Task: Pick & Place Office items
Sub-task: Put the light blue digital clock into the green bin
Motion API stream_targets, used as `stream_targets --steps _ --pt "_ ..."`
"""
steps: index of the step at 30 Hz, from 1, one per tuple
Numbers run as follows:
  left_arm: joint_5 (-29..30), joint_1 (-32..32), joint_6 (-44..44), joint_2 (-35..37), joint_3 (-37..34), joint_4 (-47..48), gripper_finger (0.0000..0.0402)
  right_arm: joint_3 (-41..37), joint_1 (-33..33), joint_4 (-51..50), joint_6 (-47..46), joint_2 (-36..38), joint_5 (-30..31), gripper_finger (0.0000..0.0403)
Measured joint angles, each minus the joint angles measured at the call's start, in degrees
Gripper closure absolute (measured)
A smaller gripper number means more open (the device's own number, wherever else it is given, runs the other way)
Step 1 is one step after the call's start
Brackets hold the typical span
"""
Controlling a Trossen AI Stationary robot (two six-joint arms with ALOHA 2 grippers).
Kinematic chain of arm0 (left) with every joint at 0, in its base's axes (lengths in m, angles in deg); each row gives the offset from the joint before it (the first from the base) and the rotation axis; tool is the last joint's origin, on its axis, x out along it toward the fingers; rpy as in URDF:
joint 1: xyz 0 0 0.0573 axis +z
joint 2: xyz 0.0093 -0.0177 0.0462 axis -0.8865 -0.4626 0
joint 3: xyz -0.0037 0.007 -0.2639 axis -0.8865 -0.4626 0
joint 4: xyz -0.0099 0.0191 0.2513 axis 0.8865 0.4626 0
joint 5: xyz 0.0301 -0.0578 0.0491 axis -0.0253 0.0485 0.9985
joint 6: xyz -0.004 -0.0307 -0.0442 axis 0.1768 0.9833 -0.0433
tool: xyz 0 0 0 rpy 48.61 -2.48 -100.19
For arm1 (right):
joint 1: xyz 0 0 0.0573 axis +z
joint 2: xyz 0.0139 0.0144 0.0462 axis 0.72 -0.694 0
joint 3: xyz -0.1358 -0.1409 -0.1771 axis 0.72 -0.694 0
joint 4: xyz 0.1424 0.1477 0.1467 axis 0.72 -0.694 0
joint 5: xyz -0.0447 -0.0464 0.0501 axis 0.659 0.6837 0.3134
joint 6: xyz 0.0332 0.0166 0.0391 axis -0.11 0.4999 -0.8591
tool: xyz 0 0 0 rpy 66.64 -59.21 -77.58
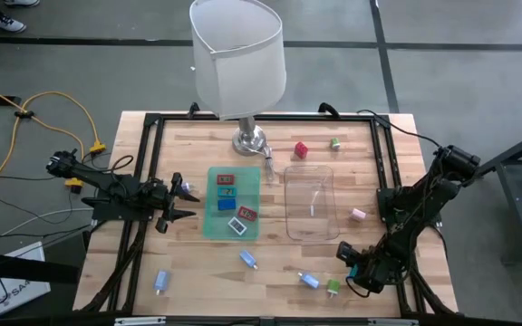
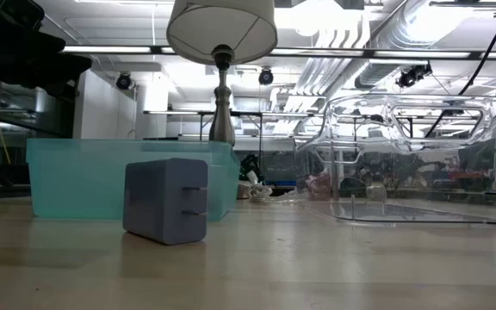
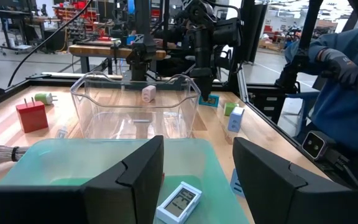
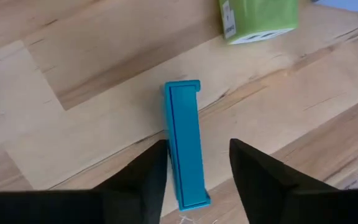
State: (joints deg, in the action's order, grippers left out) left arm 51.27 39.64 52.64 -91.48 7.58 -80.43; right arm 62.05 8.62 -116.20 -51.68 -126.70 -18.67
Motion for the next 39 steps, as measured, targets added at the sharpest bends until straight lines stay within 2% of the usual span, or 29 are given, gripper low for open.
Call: stream_targets --steps 8,21,33,39 --pt "0.00 0.02 -0.01 0.00 0.00 0.00 0.0216 0.00 0.00 -0.06 -0.11 0.00 -2.44 0.0282" --pt "-0.02 0.00 0.00 0.00 0.00 0.00 0.0216 -0.02 0.00 -0.06 -0.13 0.02 -2.46 0.0351" --pt "-0.01 0.01 -0.01 -0.01 0.00 0.00 0.0216 0.95 -0.28 -1.18 -0.91 1.64 -2.32 0.0352" --pt "0.00 0.02 0.00 0.00 0.00 0.00 0.0216 6.39 -2.30 -9.13 -4.39 3.94 -2.04 0.0352"
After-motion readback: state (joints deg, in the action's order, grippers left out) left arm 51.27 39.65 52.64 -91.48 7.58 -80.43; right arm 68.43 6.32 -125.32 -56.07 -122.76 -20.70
